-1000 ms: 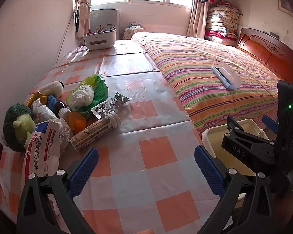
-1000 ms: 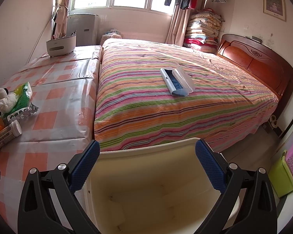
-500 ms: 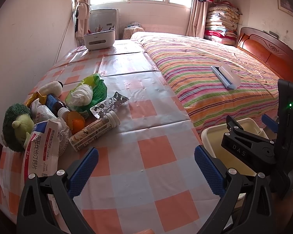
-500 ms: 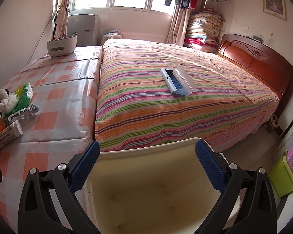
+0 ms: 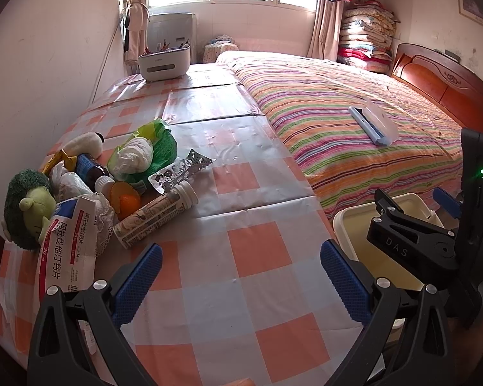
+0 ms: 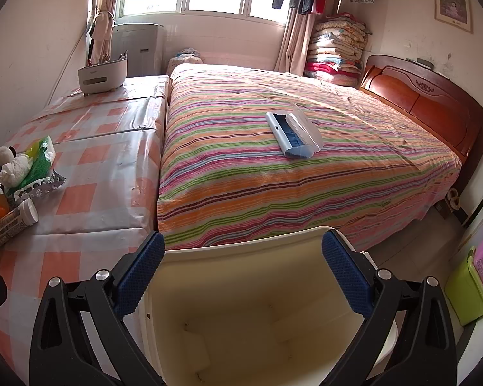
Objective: Collect trash
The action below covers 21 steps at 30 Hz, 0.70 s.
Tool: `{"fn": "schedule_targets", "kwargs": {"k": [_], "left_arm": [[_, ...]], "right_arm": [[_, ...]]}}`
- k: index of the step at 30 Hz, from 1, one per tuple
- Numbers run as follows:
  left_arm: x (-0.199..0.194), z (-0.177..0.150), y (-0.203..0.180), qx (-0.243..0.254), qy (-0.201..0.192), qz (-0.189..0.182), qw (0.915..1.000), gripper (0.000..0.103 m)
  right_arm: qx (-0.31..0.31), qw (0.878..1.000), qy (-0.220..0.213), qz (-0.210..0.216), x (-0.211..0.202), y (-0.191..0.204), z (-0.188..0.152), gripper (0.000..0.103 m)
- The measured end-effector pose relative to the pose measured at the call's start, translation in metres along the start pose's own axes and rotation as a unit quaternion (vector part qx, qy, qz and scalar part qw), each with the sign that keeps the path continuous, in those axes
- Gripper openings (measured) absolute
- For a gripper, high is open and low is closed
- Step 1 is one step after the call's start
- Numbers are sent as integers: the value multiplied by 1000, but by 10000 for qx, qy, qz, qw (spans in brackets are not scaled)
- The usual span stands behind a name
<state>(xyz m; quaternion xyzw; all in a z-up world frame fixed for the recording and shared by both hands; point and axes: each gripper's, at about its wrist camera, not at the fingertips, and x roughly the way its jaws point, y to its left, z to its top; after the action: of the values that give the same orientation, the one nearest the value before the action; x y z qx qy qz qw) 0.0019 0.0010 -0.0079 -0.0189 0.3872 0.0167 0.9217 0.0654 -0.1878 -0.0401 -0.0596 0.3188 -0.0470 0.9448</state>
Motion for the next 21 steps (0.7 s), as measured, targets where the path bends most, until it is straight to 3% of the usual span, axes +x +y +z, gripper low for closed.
{"fn": "schedule_targets", "kwargs": {"k": [21], "left_arm": [[-1, 0, 2, -37, 23, 13, 10000, 96]], "right_arm": [[-1, 10000, 13, 43, 0, 1, -1, 97]]}}
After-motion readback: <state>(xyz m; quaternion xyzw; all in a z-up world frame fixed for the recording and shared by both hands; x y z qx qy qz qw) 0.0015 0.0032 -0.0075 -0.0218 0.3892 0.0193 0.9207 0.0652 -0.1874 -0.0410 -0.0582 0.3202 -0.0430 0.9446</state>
